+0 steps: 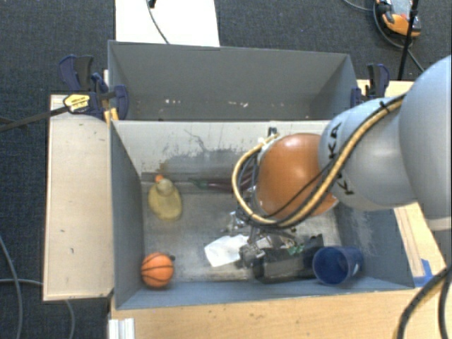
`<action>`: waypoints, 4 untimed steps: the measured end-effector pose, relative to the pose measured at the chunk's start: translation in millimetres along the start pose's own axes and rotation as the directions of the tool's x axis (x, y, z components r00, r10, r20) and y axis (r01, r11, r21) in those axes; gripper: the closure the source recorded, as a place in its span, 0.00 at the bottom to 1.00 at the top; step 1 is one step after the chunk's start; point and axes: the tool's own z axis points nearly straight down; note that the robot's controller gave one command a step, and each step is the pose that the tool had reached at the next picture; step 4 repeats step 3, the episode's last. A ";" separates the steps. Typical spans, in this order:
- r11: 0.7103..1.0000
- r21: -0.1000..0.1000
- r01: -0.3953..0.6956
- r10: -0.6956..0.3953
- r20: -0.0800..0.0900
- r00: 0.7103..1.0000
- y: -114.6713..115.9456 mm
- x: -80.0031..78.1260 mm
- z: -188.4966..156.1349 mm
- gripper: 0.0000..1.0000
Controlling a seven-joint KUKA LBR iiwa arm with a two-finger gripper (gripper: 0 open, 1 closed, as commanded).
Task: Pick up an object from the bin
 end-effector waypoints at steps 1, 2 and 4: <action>1.000 -0.001 -0.002 0.002 -0.006 1.000 0.4 1.0 -4.0 1.00; 1.000 -0.001 -0.004 0.004 -0.010 1.000 0.2 1.6 -18.4 1.00; 1.000 0.000 -0.006 0.006 -0.007 1.000 -0.3 0.4 -27.9 1.00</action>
Offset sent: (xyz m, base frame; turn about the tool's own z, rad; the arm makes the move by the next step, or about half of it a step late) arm 0.0001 -0.0001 0.0204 0.0000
